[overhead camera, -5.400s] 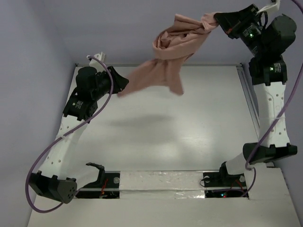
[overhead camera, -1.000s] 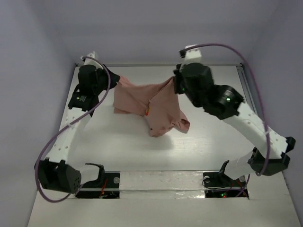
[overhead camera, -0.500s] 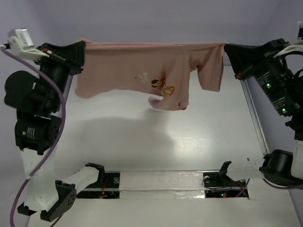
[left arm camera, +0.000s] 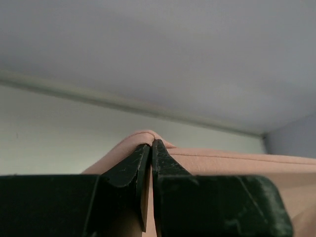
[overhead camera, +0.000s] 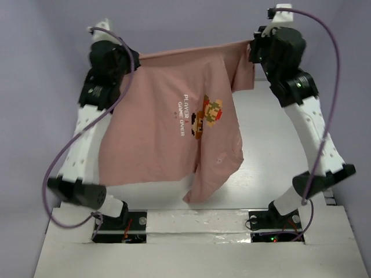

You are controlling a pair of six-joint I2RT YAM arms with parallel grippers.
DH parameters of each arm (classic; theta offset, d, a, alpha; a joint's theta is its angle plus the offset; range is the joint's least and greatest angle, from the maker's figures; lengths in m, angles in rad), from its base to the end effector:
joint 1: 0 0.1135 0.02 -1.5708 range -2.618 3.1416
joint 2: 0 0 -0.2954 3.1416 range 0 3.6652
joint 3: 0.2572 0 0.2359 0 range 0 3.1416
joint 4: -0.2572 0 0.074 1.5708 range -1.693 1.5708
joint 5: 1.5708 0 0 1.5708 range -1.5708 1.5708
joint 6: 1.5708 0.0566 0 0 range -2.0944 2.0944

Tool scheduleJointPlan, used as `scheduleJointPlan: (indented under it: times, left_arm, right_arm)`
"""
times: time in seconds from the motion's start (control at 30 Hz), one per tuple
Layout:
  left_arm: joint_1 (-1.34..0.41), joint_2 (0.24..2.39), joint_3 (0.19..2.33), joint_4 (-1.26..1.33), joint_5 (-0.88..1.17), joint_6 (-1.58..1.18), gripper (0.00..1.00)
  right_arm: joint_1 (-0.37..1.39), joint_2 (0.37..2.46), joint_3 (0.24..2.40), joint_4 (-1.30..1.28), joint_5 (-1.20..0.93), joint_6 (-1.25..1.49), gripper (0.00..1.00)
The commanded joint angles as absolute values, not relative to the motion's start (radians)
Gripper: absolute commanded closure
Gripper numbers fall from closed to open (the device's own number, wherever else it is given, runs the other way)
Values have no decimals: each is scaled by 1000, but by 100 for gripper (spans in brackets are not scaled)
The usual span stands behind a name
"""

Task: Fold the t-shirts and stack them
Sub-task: Flatten the tshirt out

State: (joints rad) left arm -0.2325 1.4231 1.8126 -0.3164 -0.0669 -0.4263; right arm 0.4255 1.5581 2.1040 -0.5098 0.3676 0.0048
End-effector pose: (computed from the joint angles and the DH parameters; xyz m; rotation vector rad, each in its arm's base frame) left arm 0.2879 -0.0643 0.5574 -0.2009 1.5032 -0.4795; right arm 0.2879 0.1081 0.5832 -0.0307 1.5371 0.0600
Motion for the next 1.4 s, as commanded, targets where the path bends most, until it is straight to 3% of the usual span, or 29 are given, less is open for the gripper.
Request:
scheduleJointPlan:
  times: [0.0, 0.13, 0.17, 0.2, 0.23, 0.27, 0.3, 0.37, 0.4, 0.47, 0.5, 0.53, 0.57, 0.63, 0.77, 0.9, 1.0, 1.2, 1.37]
  left_arm:
    - [-195, 1561, 1746, -262, -81, -374, 100]
    - [-186, 1798, 1742, -172, -103, -379, 100]
    - [-186, 1845, 1796, -169, -130, -379, 95]
    - [-175, 1885, 1831, -172, -138, -373, 72]
    - [-175, 1973, 1936, -222, -140, -373, 42]
    - [-175, 2009, 1988, -253, -137, -373, 42]
    - [-175, 2031, 2021, -288, -126, -374, 31]
    - [-175, 2011, 1990, -322, -88, -376, 30]
    - [-175, 1984, 1947, -319, -83, -374, 32]
    - [-175, 1852, 1733, -298, -74, -386, 38]
    - [-175, 1803, 1654, -285, -71, -394, 41]
    - [-175, 1701, 1566, -267, -74, -405, 47]
    - [-175, 1648, 1398, -253, -74, -438, 50]
    - [-175, 1521, 1239, -218, -77, -494, 64]
    - [-144, 1430, 927, -184, -61, -624, 65]
    - [-57, 1434, 786, -63, -6, -722, 63]
    - [-48, 1477, 761, -6, 29, -727, 56]
    - [-48, 1560, 745, 106, 64, -768, 56]
    - [-48, 1609, 753, 134, 78, -779, 60]
  right_arm:
    - [287, 1647, 2060, -445, 255, 133, 100]
    - [170, 1862, 2135, -422, 202, 163, 100]
    - [147, 1972, 2182, -428, 207, 149, 100]
    - [137, 2036, 2248, -454, 204, 152, 100]
    - [123, 2136, 2381, -498, 196, 173, 100]
    - [123, 2137, 2402, -489, 196, 185, 100]
    - [123, 2170, 2402, -470, 178, 192, 68]
    - [123, 2200, 2471, -535, 161, 212, 32]
    - [123, 2183, 2465, -561, 134, 222, 30]
    - [123, 2114, 2387, -598, 112, 256, 30]
    - [123, 2061, 2218, -585, 74, 270, 36]
    - [132, 1919, 2103, -515, 57, 288, 46]
    - [132, 1842, 1982, -470, 34, 331, 78]
    - [172, 1646, 1654, -387, -58, 377, 100]
    - [263, 1406, 1234, -322, -155, 506, 100]
    - [304, 1219, 1025, -370, -161, 520, 100]
    - [304, 1110, 936, -440, -155, 512, 100]
    - [304, 1013, 740, -502, -129, 574, 79]
    - [304, 971, 637, -474, -108, 630, 73]
